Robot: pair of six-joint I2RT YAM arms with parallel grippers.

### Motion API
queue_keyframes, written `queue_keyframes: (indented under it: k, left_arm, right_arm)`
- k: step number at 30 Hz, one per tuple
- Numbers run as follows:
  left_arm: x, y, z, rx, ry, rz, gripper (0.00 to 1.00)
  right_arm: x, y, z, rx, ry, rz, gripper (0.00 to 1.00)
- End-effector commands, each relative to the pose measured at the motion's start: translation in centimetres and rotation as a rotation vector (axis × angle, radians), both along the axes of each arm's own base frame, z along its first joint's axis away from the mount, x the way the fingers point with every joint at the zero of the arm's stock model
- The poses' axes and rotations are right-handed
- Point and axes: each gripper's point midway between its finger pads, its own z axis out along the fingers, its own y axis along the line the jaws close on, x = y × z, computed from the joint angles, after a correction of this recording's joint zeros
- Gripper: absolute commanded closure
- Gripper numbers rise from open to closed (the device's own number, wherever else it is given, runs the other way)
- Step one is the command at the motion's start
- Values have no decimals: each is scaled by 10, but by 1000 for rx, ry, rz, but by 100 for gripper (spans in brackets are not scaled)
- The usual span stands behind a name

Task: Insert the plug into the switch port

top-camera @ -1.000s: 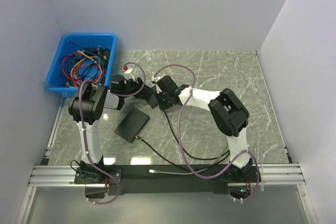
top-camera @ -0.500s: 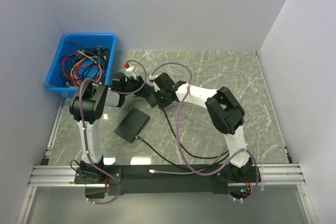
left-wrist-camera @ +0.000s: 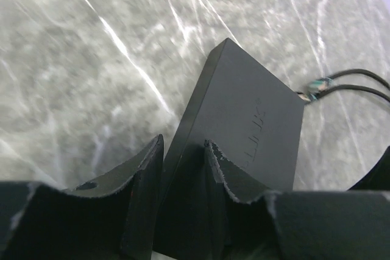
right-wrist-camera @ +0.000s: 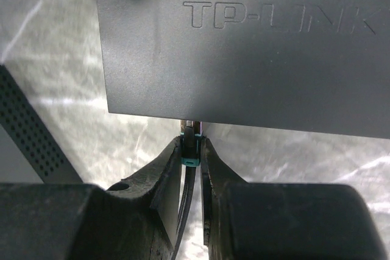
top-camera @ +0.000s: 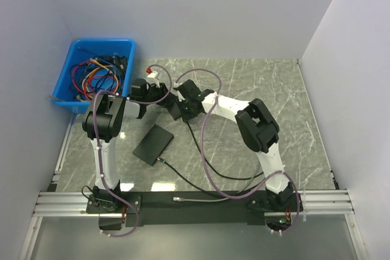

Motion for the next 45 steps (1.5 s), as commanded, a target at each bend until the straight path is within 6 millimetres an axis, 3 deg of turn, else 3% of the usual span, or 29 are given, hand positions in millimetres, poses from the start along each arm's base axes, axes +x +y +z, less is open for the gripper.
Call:
queue_keyframes:
  k: [1, 6, 11, 12, 14, 18, 20, 21, 22, 27, 28, 30, 31, 38, 39, 40, 42, 43, 45]
  left_arm:
    - [-80, -52, -49, -3, 267, -237, 64]
    - [-80, -55, -55, 4, 301, -245, 64]
    - [-72, -45, -61, 5, 341, -191, 62]
    - [-70, -42, -60, 4, 343, -176, 62]
    - [-67, -33, -63, -2, 363, -129, 59]
    - [-60, -22, -59, -12, 366, -73, 57]
    - [-58, -19, -58, -7, 369, -55, 56]
    - [-56, -18, -55, -3, 364, -43, 54]
    - [-55, -16, -54, -1, 360, -36, 54]
    - [-49, -6, -49, -2, 339, 18, 54]
    - [-47, -3, -47, -10, 337, 33, 54]
    - [-46, 2, -44, -22, 333, 51, 53]
    - [-44, 3, -41, -29, 329, 60, 53]
    - [-36, 11, -45, -24, 321, 131, 53]
    - [-35, 11, -43, -23, 316, 135, 52]
    - [-34, 12, -42, -25, 314, 142, 52]
    - [-30, 15, -34, -25, 293, 165, 51]
    - [-30, 15, -31, -28, 290, 171, 50]
    - [-27, 16, -18, -36, 259, 184, 47]
  right_arm:
    - [88, 72, 84, 303, -327, -6, 100]
    - [101, 78, 89, 307, -329, -2, 100]
    - [91, 72, 79, 296, -310, 9, 98]
    - [86, 66, 70, 279, -295, 6, 92]
    - [82, 62, 70, 274, -297, 7, 85]
    - [69, 46, 59, 240, -286, -5, 58]
    - [67, 42, 65, 242, -294, -10, 53]
    - [61, 38, 58, 230, -279, -11, 37]
    - [59, 36, 61, 232, -280, -22, 34]
    - [40, 19, 60, 228, -264, -40, 28]
    - [38, 16, 72, 242, -276, -45, 27]
    - [31, 9, 73, 231, -272, -52, 25]
    - [27, 5, 83, 233, -282, -56, 25]
    - [2, -24, 100, 199, -320, -120, 23]
    - [-5, -28, 96, 182, -317, -133, 23]
    - [-10, -29, 109, 199, -337, -133, 23]
    - [-30, -26, 109, 199, -335, -109, 23]
    - [-38, -25, 121, 217, -358, -102, 23]
    - [-69, -16, 115, 215, -346, -45, 23]
